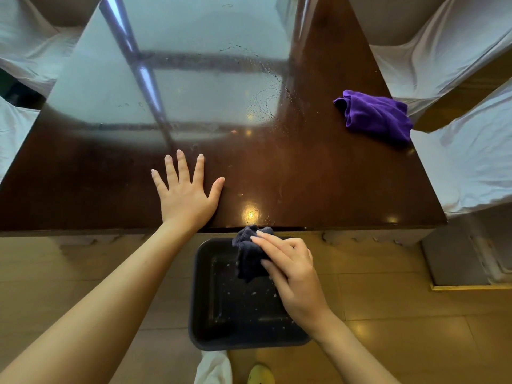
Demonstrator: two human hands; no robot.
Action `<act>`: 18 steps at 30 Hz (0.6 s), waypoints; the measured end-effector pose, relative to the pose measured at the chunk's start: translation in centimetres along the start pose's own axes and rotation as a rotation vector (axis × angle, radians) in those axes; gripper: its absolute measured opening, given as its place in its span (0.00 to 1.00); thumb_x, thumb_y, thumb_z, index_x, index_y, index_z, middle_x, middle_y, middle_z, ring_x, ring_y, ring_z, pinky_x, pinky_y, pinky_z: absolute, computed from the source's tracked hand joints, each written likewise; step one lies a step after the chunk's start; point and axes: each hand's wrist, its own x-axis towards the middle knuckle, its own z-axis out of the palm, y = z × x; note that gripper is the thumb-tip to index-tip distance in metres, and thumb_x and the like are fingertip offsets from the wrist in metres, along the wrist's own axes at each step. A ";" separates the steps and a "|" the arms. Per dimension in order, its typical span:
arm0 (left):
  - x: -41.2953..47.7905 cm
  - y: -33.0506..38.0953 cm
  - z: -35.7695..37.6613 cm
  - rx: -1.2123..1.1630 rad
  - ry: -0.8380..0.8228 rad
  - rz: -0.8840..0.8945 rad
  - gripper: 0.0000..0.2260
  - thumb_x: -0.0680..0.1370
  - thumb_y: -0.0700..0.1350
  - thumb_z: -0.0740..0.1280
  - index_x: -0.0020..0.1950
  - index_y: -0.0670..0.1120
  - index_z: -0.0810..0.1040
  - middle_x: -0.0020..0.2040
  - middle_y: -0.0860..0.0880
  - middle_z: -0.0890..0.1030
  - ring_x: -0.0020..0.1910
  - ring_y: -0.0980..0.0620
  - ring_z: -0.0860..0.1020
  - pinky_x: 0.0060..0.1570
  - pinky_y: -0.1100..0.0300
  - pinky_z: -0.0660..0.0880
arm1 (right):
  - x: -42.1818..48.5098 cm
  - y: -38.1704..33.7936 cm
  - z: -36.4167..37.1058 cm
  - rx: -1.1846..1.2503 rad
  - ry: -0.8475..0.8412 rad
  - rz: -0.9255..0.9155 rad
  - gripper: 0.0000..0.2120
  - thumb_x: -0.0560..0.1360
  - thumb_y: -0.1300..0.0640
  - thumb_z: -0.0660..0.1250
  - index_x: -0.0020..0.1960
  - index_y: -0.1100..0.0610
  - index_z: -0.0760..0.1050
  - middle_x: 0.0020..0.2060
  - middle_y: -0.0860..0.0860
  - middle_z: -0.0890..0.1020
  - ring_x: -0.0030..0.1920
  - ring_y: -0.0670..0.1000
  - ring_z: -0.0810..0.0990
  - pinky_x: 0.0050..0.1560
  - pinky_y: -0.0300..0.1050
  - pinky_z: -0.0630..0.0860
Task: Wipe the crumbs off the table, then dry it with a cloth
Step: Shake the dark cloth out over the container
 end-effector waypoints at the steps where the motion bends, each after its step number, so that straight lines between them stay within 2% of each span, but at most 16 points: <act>1: 0.0 0.0 0.0 -0.002 -0.003 0.001 0.34 0.73 0.68 0.39 0.75 0.53 0.47 0.77 0.42 0.46 0.75 0.42 0.41 0.70 0.39 0.37 | 0.3 0.0 -0.4 0.081 -0.011 0.026 0.18 0.77 0.53 0.60 0.66 0.46 0.69 0.63 0.40 0.75 0.55 0.43 0.71 0.58 0.46 0.70; 5: 0.0 0.1 -0.5 -0.021 -0.046 0.005 0.33 0.73 0.68 0.41 0.75 0.54 0.47 0.77 0.42 0.45 0.75 0.42 0.40 0.70 0.40 0.36 | 2.2 -0.1 -2.8 0.303 -0.107 0.150 0.18 0.77 0.55 0.60 0.62 0.35 0.68 0.56 0.34 0.77 0.57 0.40 0.73 0.59 0.32 0.67; 7: 0.0 0.1 -1.3 -0.088 -0.084 -0.002 0.32 0.75 0.66 0.45 0.75 0.54 0.48 0.77 0.42 0.45 0.75 0.42 0.39 0.69 0.40 0.35 | 3.5 -0.1 -4.2 0.302 -0.160 0.151 0.20 0.78 0.55 0.60 0.58 0.29 0.68 0.53 0.29 0.77 0.57 0.40 0.73 0.58 0.31 0.67; 9: 0.0 0.5 -2.9 -0.208 -0.092 0.025 0.30 0.77 0.63 0.49 0.75 0.51 0.52 0.77 0.42 0.49 0.75 0.43 0.42 0.69 0.42 0.36 | 4.7 -0.5 -5.6 0.235 -0.222 0.092 0.19 0.77 0.53 0.59 0.58 0.28 0.67 0.53 0.25 0.74 0.56 0.40 0.73 0.59 0.31 0.67; 10: -0.1 0.9 -4.0 -0.284 -0.077 0.083 0.28 0.77 0.62 0.51 0.74 0.49 0.57 0.76 0.42 0.54 0.75 0.44 0.46 0.70 0.44 0.38 | 5.3 -0.7 -6.2 0.199 -0.250 0.057 0.19 0.76 0.52 0.59 0.59 0.30 0.66 0.53 0.25 0.74 0.56 0.40 0.73 0.59 0.33 0.67; 12: -0.8 2.1 -6.4 -0.533 -0.099 0.249 0.25 0.77 0.60 0.54 0.70 0.48 0.66 0.71 0.45 0.67 0.73 0.49 0.59 0.71 0.51 0.48 | 6.2 -1.2 -7.1 0.141 -0.290 -0.010 0.19 0.77 0.54 0.60 0.62 0.35 0.66 0.54 0.28 0.74 0.56 0.39 0.72 0.59 0.38 0.68; 15: -2.4 4.2 -10.1 -0.845 -0.366 0.412 0.23 0.72 0.64 0.59 0.65 0.57 0.72 0.61 0.57 0.77 0.62 0.63 0.72 0.63 0.62 0.66 | 7.3 -1.8 -8.1 0.075 -0.303 -0.080 0.18 0.77 0.58 0.61 0.64 0.42 0.68 0.57 0.32 0.73 0.54 0.37 0.72 0.57 0.41 0.69; 16: -2.7 4.9 -10.9 -0.860 -0.438 0.458 0.24 0.71 0.66 0.61 0.64 0.59 0.71 0.60 0.59 0.78 0.59 0.65 0.74 0.61 0.63 0.68 | 7.7 -1.9 -8.6 0.055 -0.295 -0.103 0.17 0.77 0.58 0.61 0.64 0.45 0.70 0.58 0.34 0.74 0.53 0.37 0.72 0.56 0.42 0.69; 18: -2.5 6.3 -11.7 -0.782 -0.470 0.572 0.26 0.70 0.64 0.65 0.66 0.59 0.70 0.60 0.58 0.78 0.58 0.65 0.74 0.59 0.65 0.70 | 8.6 -1.8 -9.9 0.000 -0.276 -0.126 0.16 0.77 0.59 0.61 0.64 0.50 0.72 0.59 0.41 0.76 0.55 0.42 0.73 0.56 0.44 0.70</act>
